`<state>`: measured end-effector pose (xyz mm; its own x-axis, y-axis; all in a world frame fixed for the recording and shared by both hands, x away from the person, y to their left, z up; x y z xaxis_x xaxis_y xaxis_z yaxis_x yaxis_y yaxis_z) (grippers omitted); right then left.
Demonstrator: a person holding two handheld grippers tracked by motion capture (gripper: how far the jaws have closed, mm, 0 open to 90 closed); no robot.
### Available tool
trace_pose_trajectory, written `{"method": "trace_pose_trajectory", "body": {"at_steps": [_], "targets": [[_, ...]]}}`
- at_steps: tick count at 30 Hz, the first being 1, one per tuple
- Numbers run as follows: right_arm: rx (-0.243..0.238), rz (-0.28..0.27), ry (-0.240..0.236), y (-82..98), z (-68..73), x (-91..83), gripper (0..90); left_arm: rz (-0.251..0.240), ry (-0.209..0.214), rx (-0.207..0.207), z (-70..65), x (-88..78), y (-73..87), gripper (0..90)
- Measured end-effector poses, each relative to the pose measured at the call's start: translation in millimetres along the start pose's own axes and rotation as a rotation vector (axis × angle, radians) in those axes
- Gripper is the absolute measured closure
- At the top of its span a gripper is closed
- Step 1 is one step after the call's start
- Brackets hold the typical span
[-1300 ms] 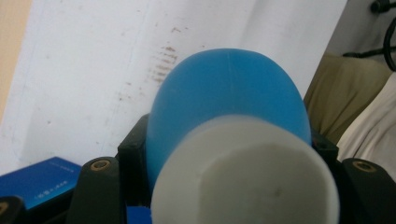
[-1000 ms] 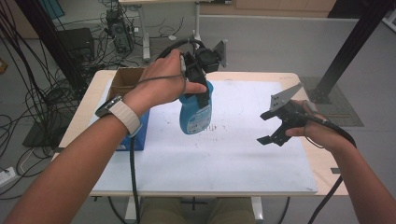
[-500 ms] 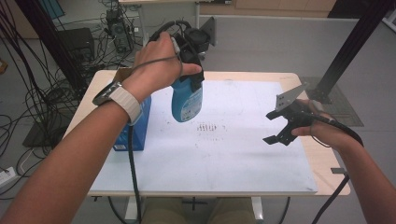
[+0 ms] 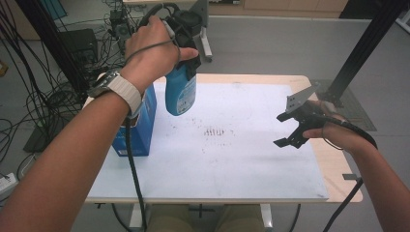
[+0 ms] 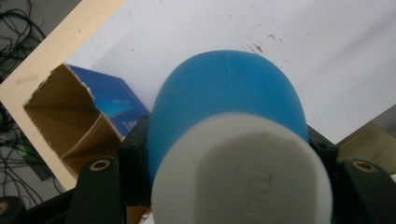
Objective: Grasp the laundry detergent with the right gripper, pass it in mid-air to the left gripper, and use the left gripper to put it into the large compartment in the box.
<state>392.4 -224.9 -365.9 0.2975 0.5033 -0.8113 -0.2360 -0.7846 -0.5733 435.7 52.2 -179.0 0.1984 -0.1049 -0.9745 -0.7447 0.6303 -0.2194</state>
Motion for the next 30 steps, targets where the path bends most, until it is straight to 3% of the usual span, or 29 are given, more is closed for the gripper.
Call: {"method": "trace_pose_trajectory", "body": {"at_steps": [7,15,22,30], "targets": [[-0.003,-0.004,0.003,-3.4,-1.1,-0.8,8.3,-0.007,-0.022,-0.076,17.5,-10.4,5.3,37.2],[0.0,0.002,0.007,-2.5,-3.4,-1.0,8.3,-0.028,-0.048,-0.205,39.4,-19.0,13.1,37.2],[0.008,0.004,0.009,-2.1,-5.2,1.3,8.3,-0.003,-0.068,-0.275,59.2,-23.7,20.0,37.2],[0.014,0.004,0.017,0.3,-7.9,2.4,8.3,-0.019,-0.071,-0.375,81.9,-31.3,29.0,37.2]]}}
Point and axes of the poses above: each handheld gripper's, and its own axes: x roughly forward along the jaws, y roughly out of its underside, z roughly to its left, the point moved 10 cm from there along x, roughly forward along the jaws, and after that the axes turned 6 degrees about y, right-handed, at the moved point
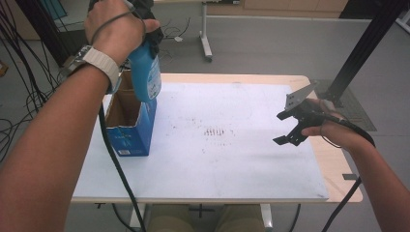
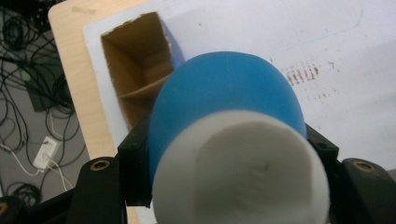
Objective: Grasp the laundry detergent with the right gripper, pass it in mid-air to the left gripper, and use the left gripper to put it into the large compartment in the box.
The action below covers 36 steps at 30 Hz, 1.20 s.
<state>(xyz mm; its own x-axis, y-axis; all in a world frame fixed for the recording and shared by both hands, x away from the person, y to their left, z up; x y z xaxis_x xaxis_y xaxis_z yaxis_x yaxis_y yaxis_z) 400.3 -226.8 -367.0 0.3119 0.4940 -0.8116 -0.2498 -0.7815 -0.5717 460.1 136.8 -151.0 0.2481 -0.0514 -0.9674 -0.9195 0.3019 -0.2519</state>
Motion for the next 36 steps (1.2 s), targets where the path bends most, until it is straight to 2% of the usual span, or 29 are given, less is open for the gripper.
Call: {"method": "trace_pose_trajectory", "body": {"at_steps": [4,13,27,36], "targets": [[0.009,0.002,0.004,0.8,-1.6,0.8,8.3,0.005,-0.021,-0.039,12.4,0.0,1.0,37.2],[0.015,0.006,0.01,1.9,-4.6,1.4,8.3,-0.011,-0.026,-0.122,36.4,5.1,2.9,37.2],[0.035,0.01,0.013,8.7,-8.4,3.1,8.3,-0.006,-0.042,-0.195,59.8,28.3,10.3,37.2],[0.044,0.01,0.01,11.5,-9.1,5.7,8.3,0.006,-0.045,-0.217,68.3,42.9,15.8,37.2]]}}
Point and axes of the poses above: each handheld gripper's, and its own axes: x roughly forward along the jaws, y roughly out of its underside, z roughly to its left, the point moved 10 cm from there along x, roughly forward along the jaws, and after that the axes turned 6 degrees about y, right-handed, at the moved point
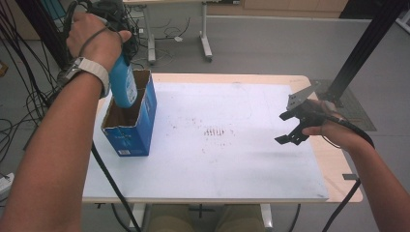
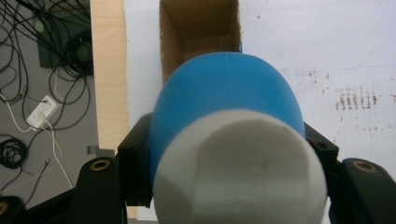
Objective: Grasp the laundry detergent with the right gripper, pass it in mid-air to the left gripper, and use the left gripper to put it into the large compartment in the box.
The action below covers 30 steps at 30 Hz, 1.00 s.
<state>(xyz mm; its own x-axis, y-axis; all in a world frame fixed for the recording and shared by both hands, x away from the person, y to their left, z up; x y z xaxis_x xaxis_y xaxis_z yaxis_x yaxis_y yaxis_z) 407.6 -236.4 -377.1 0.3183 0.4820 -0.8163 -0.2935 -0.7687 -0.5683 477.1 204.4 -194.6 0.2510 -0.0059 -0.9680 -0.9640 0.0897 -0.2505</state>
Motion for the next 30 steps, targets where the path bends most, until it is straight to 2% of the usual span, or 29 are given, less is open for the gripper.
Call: {"method": "trace_pose_trajectory", "body": {"at_steps": [16,30], "targets": [[0.009,0.002,-0.003,2.2,-0.5,2.1,8.3,0.008,0.002,0.001,6.6,22.8,4.9,37.2],[0.016,0.006,-0.006,4.6,0.8,4.8,8.3,0.02,0.011,-0.009,12.8,51.7,15.1,37.2]]}}
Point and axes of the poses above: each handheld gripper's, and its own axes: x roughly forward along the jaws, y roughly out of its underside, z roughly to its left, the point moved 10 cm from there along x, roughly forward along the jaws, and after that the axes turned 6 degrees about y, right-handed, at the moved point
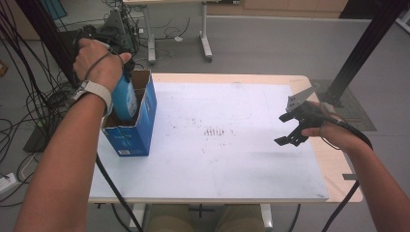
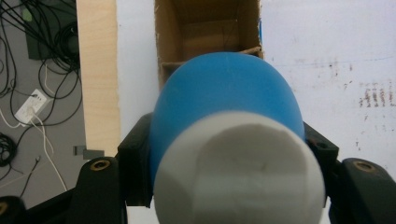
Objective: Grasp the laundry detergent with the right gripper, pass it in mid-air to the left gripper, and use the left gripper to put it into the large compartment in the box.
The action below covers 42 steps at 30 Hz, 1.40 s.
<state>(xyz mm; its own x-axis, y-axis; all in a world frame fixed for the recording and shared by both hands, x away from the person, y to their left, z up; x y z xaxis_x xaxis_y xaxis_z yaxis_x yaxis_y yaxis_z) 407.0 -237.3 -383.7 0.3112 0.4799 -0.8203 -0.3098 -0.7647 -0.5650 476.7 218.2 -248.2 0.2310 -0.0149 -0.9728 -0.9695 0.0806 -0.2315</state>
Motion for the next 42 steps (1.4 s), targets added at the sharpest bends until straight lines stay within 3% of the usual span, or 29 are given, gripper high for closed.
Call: {"method": "trace_pose_trajectory", "body": {"at_steps": [42], "targets": [[0.035,0.021,-0.011,11.7,2.5,7.5,8.2,0.01,0.007,0.011,4.4,91.7,20.5,37.2]]}}
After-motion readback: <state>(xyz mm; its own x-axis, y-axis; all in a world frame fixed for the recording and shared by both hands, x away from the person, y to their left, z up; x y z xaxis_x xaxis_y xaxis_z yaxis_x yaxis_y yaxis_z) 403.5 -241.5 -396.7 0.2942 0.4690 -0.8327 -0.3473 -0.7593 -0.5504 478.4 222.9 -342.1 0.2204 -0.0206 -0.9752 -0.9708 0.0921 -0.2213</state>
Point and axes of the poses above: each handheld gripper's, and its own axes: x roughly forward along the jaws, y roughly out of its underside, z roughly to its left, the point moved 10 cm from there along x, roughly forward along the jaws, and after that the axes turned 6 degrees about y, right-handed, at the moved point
